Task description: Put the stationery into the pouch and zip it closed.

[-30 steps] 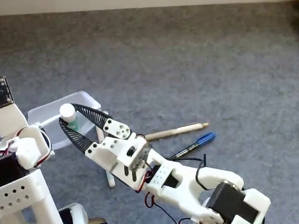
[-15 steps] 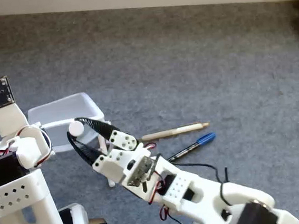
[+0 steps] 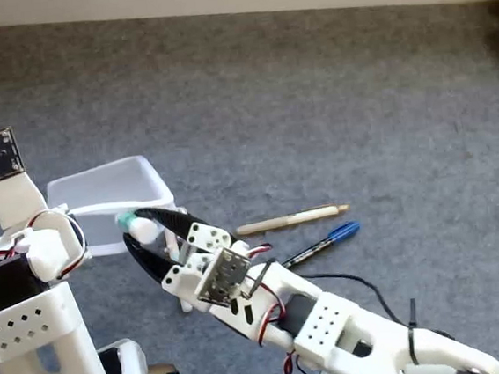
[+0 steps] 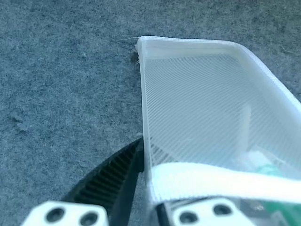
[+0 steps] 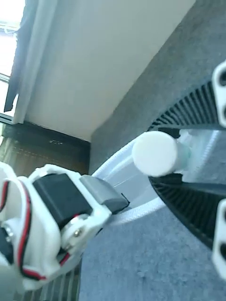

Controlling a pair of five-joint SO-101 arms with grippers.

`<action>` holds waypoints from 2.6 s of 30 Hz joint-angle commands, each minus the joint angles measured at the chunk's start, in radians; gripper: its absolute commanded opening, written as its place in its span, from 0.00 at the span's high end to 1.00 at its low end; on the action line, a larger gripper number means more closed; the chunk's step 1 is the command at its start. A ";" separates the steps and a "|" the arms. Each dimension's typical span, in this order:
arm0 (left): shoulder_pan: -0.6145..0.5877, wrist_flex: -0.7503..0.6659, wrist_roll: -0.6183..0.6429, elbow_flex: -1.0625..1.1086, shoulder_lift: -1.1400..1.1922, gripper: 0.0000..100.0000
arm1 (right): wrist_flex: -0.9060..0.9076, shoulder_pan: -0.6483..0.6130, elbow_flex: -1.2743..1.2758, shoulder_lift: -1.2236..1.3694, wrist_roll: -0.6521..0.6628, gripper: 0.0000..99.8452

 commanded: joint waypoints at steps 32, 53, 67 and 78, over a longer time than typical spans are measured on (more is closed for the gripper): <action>0.010 -0.017 0.003 -0.010 0.001 0.99 | 0.357 -0.010 -0.079 -0.302 0.012 0.87; 0.008 -0.017 0.003 -0.001 0.001 0.99 | 0.993 0.252 -0.435 -0.401 -0.192 0.87; 0.008 -0.017 0.003 0.001 0.001 0.99 | 1.336 0.581 -0.486 -0.401 -0.417 0.87; 0.008 -0.017 0.003 0.001 0.001 0.99 | 1.346 0.710 -0.400 -0.398 -0.522 0.86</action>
